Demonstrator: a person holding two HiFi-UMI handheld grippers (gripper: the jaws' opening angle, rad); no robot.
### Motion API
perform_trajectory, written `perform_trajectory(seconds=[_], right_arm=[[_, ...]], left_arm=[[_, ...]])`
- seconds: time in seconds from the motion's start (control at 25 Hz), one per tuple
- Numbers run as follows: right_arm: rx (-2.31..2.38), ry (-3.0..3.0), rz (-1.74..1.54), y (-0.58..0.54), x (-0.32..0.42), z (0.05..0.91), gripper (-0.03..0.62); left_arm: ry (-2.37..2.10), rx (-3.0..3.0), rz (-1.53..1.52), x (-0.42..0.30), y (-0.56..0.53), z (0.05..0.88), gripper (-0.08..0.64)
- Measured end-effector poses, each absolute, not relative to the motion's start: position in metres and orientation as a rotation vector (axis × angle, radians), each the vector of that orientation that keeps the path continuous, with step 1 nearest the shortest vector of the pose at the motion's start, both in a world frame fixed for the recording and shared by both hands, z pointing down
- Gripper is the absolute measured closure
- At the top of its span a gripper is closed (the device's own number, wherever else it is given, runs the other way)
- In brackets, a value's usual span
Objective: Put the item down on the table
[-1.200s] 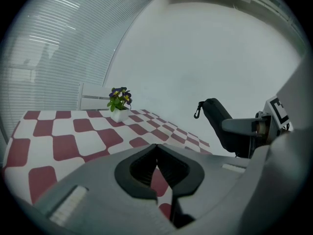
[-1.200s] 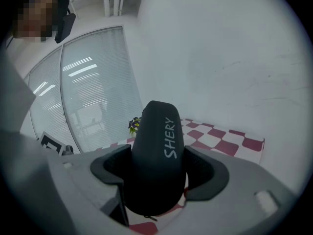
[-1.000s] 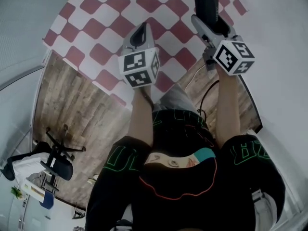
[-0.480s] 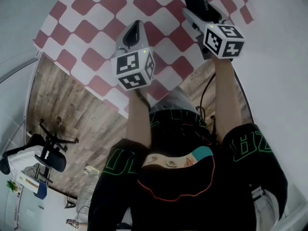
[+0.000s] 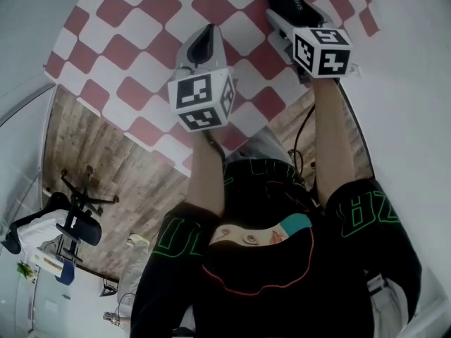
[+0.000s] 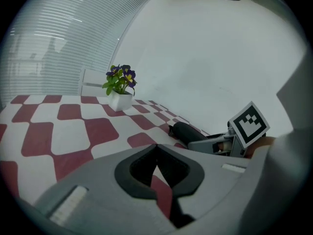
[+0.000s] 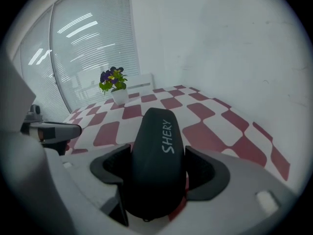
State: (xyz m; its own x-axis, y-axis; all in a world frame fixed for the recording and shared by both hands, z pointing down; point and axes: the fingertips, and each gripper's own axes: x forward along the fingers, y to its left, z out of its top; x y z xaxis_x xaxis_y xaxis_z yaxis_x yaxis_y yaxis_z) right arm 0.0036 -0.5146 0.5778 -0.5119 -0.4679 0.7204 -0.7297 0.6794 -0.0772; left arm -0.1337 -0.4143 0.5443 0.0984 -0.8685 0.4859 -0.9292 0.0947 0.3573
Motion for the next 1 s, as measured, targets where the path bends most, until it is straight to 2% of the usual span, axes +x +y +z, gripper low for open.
perform_trajectory(seconds=[0.36,0.88,0.92,0.96,1.0], right_arm=[[0.953,-2.221,0.467,-0.511,0.004,0.576,0.238],[1.138,-2.363,0.472,-0.438,0.022,0.501,0.250],[1.151,-2.381,0.467,-0.432,0.023,0.493,0.257],[1.165,-2.400,0.459,-0.427,0.024,0.484,0.293],[1.178,-2.419,0.449,-0.423,0.025,0.474,0.358]], left_arm=[[-1.730,1.812,0.126,-0.129,-0.408,0.537,0.551],[-1.767,1.919,0.006,-0.154,-0.367,0.479,0.551],[-1.768,1.937,-0.005,-0.153,-0.365,0.473,0.551],[-1.771,1.956,-0.016,-0.152,-0.363,0.465,0.551],[-1.774,1.976,-0.028,-0.152,-0.362,0.456,0.551]])
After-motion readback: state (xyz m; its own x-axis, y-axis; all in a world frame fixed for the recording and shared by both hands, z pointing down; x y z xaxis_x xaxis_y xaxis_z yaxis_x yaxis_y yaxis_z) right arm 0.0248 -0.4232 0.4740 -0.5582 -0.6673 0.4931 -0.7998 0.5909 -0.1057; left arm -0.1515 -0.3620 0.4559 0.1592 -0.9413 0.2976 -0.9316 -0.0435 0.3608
